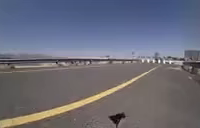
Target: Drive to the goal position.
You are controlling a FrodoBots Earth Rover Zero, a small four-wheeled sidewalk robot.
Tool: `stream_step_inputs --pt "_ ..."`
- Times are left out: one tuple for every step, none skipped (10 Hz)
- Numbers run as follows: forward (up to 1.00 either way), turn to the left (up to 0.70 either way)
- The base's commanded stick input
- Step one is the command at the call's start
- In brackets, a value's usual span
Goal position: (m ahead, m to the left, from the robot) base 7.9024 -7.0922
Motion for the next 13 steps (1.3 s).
stream_step_inputs --pt "0.7 0.0" --pt "0.7 0.0" --pt "0.7 0.0" --pt "0.7 0.0" --pt "0.7 -0.27" --pt "0.7 -0.27" --pt "0.7 -0.23" --pt "0.7 -0.12" --pt "0.7 0.0" --pt "0.7 0.0" --pt "0.7 0.0" --pt "0.7 0.0" --pt "0.7 0.0"
